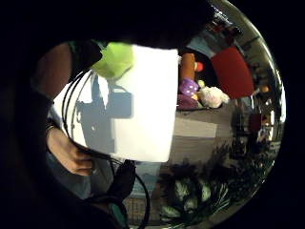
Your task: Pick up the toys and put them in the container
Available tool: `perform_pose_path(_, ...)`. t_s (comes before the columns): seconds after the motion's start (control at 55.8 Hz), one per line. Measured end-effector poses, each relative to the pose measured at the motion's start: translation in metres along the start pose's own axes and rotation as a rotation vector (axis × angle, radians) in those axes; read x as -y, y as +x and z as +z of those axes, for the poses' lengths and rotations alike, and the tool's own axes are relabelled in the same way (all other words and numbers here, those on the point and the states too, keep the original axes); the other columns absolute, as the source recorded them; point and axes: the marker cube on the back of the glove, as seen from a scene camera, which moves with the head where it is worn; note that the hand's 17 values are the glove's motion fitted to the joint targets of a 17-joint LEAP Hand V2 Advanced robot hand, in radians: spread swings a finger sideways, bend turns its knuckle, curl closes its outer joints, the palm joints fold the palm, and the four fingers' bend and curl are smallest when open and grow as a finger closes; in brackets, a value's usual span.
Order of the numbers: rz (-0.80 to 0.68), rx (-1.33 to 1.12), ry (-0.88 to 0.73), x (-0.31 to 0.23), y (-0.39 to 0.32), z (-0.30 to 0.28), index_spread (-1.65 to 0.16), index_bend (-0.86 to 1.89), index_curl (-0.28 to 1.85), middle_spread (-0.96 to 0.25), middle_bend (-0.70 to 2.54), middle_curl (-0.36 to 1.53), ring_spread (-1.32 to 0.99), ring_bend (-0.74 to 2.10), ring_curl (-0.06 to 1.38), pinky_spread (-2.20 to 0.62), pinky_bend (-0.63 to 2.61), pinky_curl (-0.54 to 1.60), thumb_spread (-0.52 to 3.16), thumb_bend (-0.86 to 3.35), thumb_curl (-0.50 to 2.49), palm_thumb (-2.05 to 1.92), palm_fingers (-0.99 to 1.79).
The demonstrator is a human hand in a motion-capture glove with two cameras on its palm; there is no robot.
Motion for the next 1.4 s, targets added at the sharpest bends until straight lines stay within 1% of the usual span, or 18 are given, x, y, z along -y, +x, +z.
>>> perform_pose_path(0.054, -0.032, 0.014, -0.027, -0.001, 0.005, 0.0, -0.21, 0.27, 0.35, 0.0, 0.22, 0.25, -0.18, 0.4, 0.17, -0.02, 0.57, 0.3, 1.59, 0.73, 0.33, 0.21, 0.41)
perform_pose_path(0.107, -0.066, 0.023, -0.005, 0.006, 0.008, 0.002, -0.22, 0.26, 0.35, 0.0, 0.22, 0.26, -0.18, 0.39, 0.17, -0.02, 0.58, 0.3, 1.58, 0.71, 0.32, 0.19, 0.4)
perform_pose_path(0.179, -0.096, -0.026, 0.007, 0.018, 0.014, 0.008, -0.23, 0.26, 0.36, 0.0, 0.21, 0.27, -0.17, 0.39, 0.17, -0.02, 0.58, 0.3, 1.55, 0.68, 0.31, 0.15, 0.4)
perform_pose_path(0.269, -0.09, -0.109, -0.058, 0.034, 0.028, 0.022, -0.25, 0.22, 0.37, 0.0, 0.19, 0.29, -0.17, 0.39, 0.18, -0.02, 0.61, 0.32, 1.49, 0.61, 0.29, 0.09, 0.33)
perform_pose_path(0.358, -0.072, -0.091, -0.122, 0.041, 0.04, 0.036, -0.27, 0.22, 0.38, 0.0, 0.16, 0.28, -0.17, 0.35, 0.17, -0.02, 0.65, 0.33, 1.43, 0.54, 0.27, 0.05, 0.23)
perform_pose_path(0.448, -0.069, -0.086, -0.142, 0.045, 0.048, 0.046, -0.29, 0.21, 0.39, 0.01, 0.17, 0.28, -0.16, 0.32, 0.17, -0.01, 0.66, 0.34, 1.4, 0.5, 0.27, 0.04, 0.18)
perform_pose_path(0.627, -0.087, -0.087, -0.192, 0.052, 0.047, 0.055, -0.3, 0.21, 0.4, 0.01, 0.18, 0.3, -0.14, 0.32, 0.18, -0.01, 0.67, 0.34, 1.38, 0.47, 0.28, 0.07, 0.17)
perform_pose_path(0.716, -0.098, -0.06, -0.166, 0.052, 0.047, 0.059, -0.31, 0.19, 0.4, 0.01, 0.17, 0.29, -0.13, 0.33, 0.18, -0.01, 0.71, 0.34, 1.41, 0.48, 0.3, 0.12, 0.18)
perform_pose_path(0.806, -0.097, -0.03, -0.136, 0.054, 0.046, 0.061, -0.31, 0.18, 0.39, 0.01, 0.15, 0.28, -0.15, 0.41, 0.2, -0.05, 0.83, 0.36, 1.44, 0.51, 0.31, 0.18, 0.35)
perform_pose_path(0.842, -0.091, -0.02, -0.123, 0.055, 0.046, 0.061, -0.3, 0.18, 0.39, 0.0, 0.17, 0.28, -0.16, 0.49, 0.22, -0.1, 0.85, 0.36, 1.46, 0.52, 0.32, 0.21, 0.47)
perform_pose_path(0.877, -0.091, -0.015, -0.112, 0.055, 0.045, 0.062, -0.29, 0.18, 0.39, 0.0, 0.17, 0.28, -0.17, 0.53, 0.23, -0.12, 0.85, 0.37, 1.47, 0.53, 0.32, 0.23, 0.49)
perform_pose_path(0.895, -0.095, -0.014, -0.107, 0.055, 0.045, 0.062, -0.29, 0.18, 0.4, -0.01, 0.19, 0.29, -0.18, 0.6, 0.25, -0.16, 0.87, 0.38, 1.48, 0.55, 0.33, 0.24, 0.58)
perform_pose_path(0.931, -0.102, -0.014, -0.097, 0.055, 0.045, 0.062, -0.28, 0.14, 0.38, -0.02, 0.24, 0.31, -0.2, 0.69, 0.28, -0.18, 0.84, 0.37, 1.49, 0.56, 0.33, 0.27, 0.68)
perform_pose_path(1.056, -0.086, 0.009, -0.083, 0.055, 0.043, 0.058, -0.26, 0.14, 0.38, -0.06, 0.33, 0.36, -0.24, 0.88, 0.35, -0.26, 0.8, 0.39, 1.52, 0.6, 0.35, 0.34, 0.79)
perform_pose_path(1.146, -0.049, 0.039, -0.089, 0.054, 0.043, 0.05, -0.26, 0.13, 0.37, -0.09, 0.37, 0.39, -0.26, 0.97, 0.4, -0.3, 0.85, 0.42, 1.5, 0.61, 0.38, 0.38, 0.78)
perform_pose_path(1.2, -0.04, 0.038, -0.062, 0.055, 0.041, 0.044, -0.26, 0.13, 0.36, -0.11, 0.4, 0.42, -0.28, 1.01, 0.42, -0.32, 0.87, 0.43, 1.49, 0.62, 0.4, 0.41, 0.79)
perform_pose_path(1.307, -0.093, 0.003, -0.018, 0.061, 0.025, 0.031, -0.25, 0.2, 0.39, -0.15, 0.43, 0.46, -0.31, 1.08, 0.46, -0.36, 0.94, 0.46, 1.37, 0.6, 0.45, 0.5, 0.85)
perform_pose_path(1.397, -0.182, -0.023, 0.005, 0.073, -0.006, 0.018, -0.24, 0.26, 0.43, -0.19, 0.47, 0.51, -0.33, 1.11, 0.49, -0.39, 0.99, 0.5, 1.25, 0.57, 0.5, 0.56, 0.86)
